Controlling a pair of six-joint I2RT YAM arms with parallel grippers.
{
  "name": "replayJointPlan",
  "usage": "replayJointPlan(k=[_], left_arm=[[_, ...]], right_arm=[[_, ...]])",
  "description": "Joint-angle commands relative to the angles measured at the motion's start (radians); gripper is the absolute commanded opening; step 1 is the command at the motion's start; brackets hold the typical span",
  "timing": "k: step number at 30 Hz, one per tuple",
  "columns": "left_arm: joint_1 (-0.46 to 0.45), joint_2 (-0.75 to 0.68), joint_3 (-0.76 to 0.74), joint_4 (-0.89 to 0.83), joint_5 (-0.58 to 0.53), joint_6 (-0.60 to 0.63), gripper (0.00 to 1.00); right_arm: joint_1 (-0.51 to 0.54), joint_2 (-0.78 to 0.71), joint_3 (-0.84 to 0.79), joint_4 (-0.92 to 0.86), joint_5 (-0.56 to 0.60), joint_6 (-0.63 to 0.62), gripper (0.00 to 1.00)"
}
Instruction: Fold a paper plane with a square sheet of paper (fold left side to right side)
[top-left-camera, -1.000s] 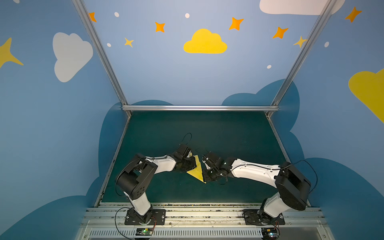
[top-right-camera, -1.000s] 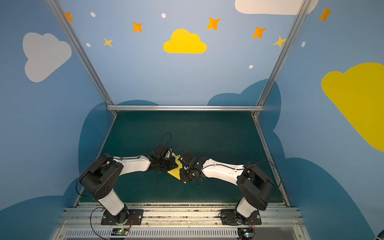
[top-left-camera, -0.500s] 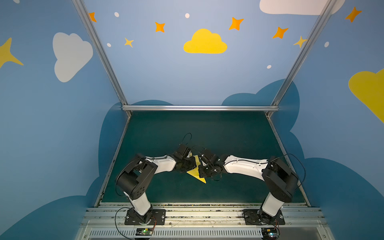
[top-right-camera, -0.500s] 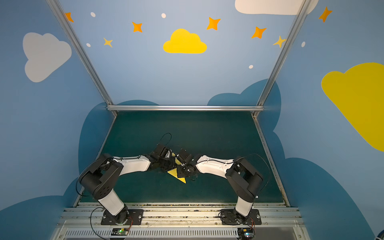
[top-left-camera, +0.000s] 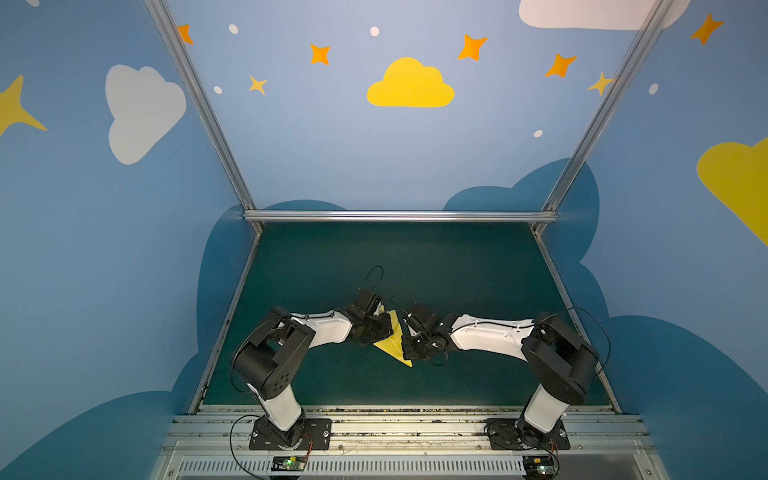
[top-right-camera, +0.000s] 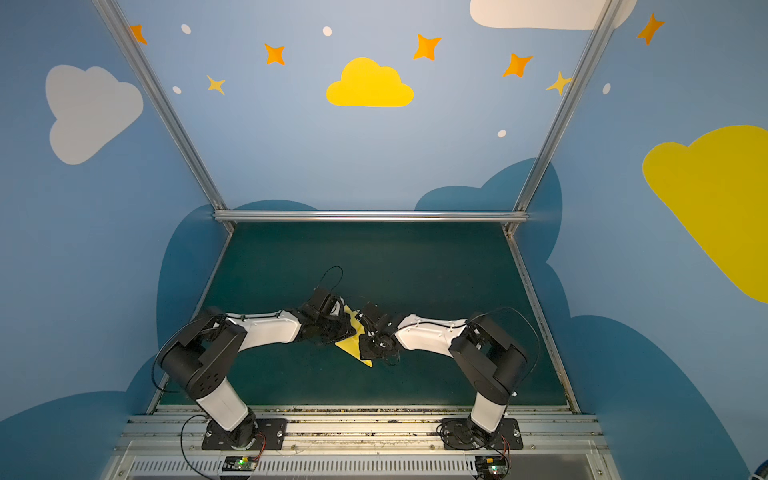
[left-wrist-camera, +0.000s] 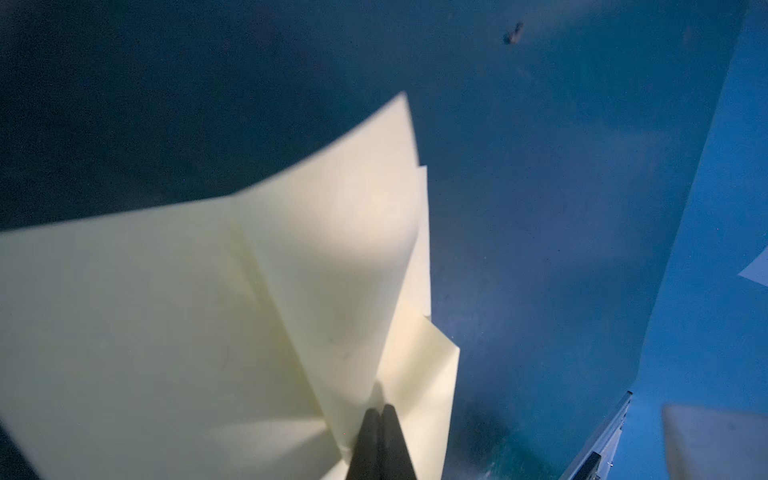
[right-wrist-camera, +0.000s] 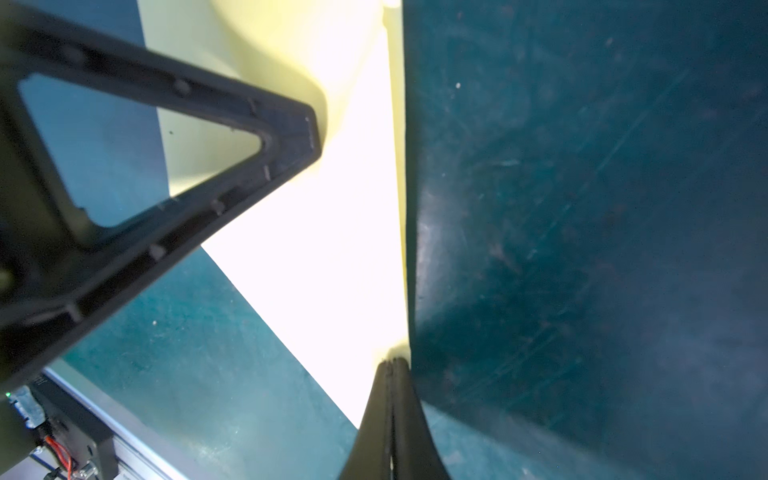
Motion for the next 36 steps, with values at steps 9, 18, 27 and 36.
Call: replayJointPlan(k=[9,18,27,36], left_arm=[[0.01,-0.001,-0.033,-0.072,-0.053,-0.003,0.04],[0.009,-0.002,-0.035,-0.069,-0.051,-0.005,0.04],[0.009,-0.008,-0.038,-0.069,-0.053,-0.006,0.04],[0.009,-0.02,-0.044,-0.071,-0.053,-0.006,0.04]], right_arm=[[0.038,-0.039,-0.117,-0.02,0.02,0.031,0.0],[0.072,-0.081,-0.194,-0.014,0.026,0.067,0.0],[0.119,-0.134,-0.302,-0.008,0.033,0.131,0.0],[0.091,-0.263,-0.285,-0.083,0.046,0.117,0.0]])
